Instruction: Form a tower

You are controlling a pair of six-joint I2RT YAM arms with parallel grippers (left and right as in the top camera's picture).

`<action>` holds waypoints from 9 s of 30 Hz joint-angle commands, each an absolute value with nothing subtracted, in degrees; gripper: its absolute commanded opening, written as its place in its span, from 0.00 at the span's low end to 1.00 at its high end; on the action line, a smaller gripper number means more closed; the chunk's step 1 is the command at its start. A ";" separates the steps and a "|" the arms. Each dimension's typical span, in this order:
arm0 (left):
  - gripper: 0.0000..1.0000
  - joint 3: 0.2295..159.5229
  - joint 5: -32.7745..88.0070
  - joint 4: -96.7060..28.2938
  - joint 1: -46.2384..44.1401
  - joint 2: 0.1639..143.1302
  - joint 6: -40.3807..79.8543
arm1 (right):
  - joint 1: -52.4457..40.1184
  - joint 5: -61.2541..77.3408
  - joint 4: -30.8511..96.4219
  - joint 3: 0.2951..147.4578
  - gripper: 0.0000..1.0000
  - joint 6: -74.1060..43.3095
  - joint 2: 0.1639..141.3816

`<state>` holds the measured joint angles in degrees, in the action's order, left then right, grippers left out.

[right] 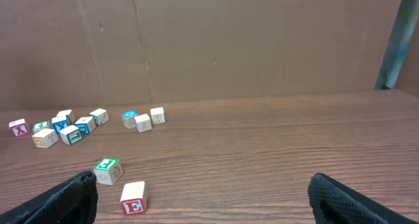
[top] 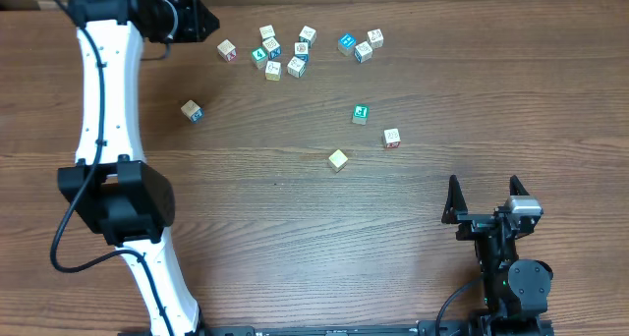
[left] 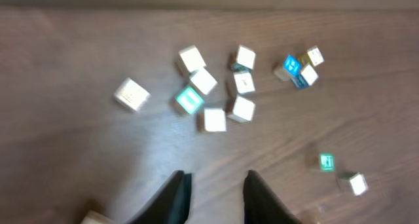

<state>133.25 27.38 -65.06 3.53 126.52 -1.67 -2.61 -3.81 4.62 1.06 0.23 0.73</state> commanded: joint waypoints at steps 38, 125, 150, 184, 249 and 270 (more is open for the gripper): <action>0.50 132.79 5.98 -79.48 -29.78 140.25 10.92 | -2.22 -3.75 4.43 0.45 1.00 0.49 0.16; 0.21 121.86 1.06 -78.83 -34.92 140.27 10.35 | -2.22 -3.75 4.43 0.45 1.00 0.49 0.16; 0.42 121.86 1.04 -79.20 -35.03 140.27 18.55 | -2.22 -3.75 4.43 0.45 1.00 0.49 0.16; 0.24 121.91 0.32 -86.04 -25.04 135.61 24.99 | -2.22 -3.75 4.43 0.45 1.00 0.49 0.16; 0.44 122.26 2.26 -82.19 -20.58 134.13 25.39 | -2.22 -3.75 4.43 0.45 1.00 0.49 0.16; 0.57 120.53 0.78 -77.89 -22.55 134.39 47.83 | -2.22 -3.75 4.43 0.45 1.00 0.49 0.16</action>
